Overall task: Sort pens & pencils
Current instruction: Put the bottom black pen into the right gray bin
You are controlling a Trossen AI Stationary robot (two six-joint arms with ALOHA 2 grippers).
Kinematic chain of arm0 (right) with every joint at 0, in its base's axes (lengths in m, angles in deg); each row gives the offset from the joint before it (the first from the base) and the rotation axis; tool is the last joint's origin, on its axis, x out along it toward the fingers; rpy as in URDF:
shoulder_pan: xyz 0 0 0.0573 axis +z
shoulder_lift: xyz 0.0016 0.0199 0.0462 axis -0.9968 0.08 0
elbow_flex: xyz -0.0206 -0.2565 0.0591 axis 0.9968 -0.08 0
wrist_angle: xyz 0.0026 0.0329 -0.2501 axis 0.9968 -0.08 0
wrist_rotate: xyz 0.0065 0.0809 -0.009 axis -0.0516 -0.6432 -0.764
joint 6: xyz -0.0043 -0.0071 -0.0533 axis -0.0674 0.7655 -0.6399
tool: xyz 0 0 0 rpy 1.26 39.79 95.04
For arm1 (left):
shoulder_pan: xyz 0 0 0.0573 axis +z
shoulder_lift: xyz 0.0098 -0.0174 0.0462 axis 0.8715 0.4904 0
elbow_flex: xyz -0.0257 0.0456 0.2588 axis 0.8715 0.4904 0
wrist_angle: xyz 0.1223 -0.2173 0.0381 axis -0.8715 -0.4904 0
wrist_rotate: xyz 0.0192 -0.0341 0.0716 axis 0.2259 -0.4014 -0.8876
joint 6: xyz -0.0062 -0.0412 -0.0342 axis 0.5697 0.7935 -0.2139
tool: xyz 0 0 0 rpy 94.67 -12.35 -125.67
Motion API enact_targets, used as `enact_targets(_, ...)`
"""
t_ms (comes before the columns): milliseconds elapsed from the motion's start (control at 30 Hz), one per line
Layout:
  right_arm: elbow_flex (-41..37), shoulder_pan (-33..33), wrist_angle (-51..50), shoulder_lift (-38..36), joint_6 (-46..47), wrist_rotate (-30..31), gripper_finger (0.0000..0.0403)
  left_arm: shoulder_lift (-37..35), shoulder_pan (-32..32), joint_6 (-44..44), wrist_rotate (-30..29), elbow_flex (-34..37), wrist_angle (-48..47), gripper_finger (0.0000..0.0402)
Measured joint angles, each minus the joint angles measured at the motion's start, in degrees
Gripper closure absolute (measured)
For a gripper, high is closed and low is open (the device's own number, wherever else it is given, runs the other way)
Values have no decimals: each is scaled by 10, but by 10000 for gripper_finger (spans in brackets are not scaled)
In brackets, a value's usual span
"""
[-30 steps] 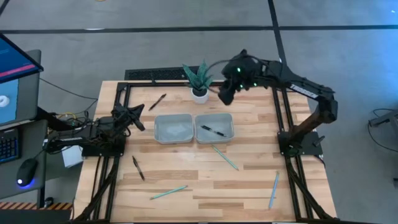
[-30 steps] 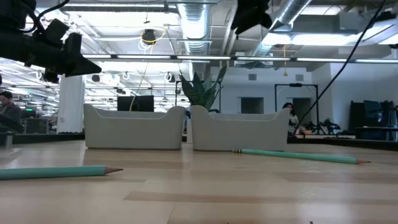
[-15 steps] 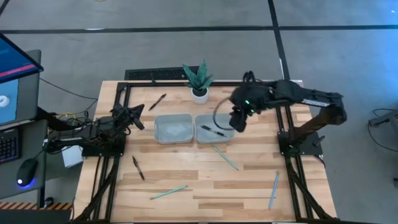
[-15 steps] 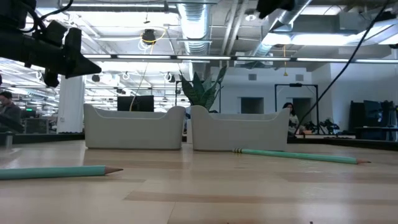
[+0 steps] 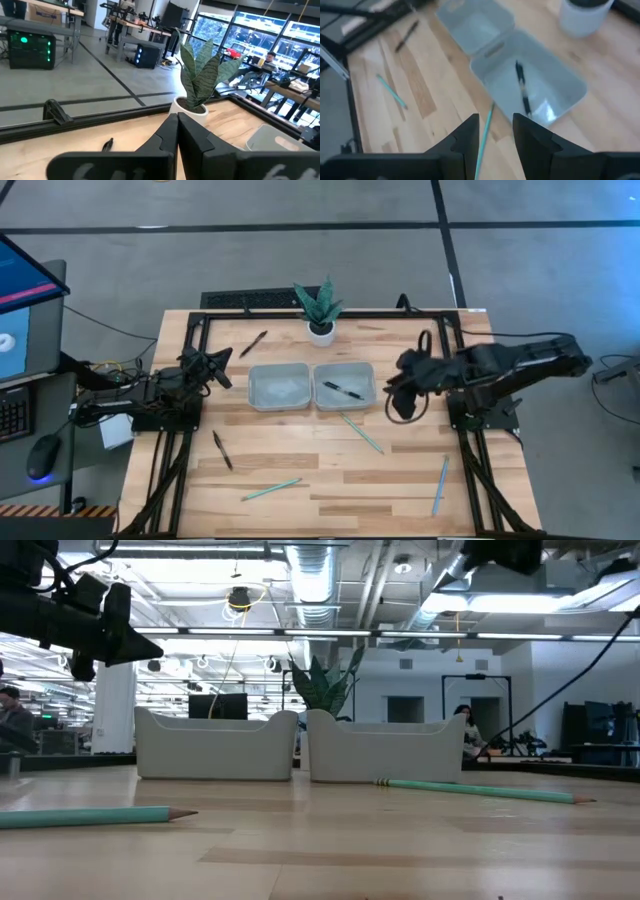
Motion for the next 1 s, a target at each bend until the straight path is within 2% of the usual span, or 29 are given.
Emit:
enact_targets(233,-108,49,83,13,83,1,255,0,0,0,0,-1,-10,401)
enact_targets(367,-125,79,100,17,120,25,256,0,0,-6,0,-1,-9,402)
enact_targets(467,-129,99,89,17,130,66,258,0,0,35,7,-1,20,401)
enact_targets(533,-128,108,92,17,130,100,259,-1,0,29,45,-3,43,401)
enact_targets(600,-128,113,88,16,129,124,259,0,0,-16,103,-18,32,401)
enact_targets(667,-128,116,83,10,127,133,259,1,0,-38,135,-37,34,401)
enact_targets(767,-128,105,76,-1,121,142,259,1,0,-40,137,-77,37,401)
enact_targets(833,-128,99,76,-5,99,169,259,1,0,-46,138,-103,37,401)
enact_targets(1000,-128,72,57,-13,51,186,259,1,0,-67,186,-146,22,402)
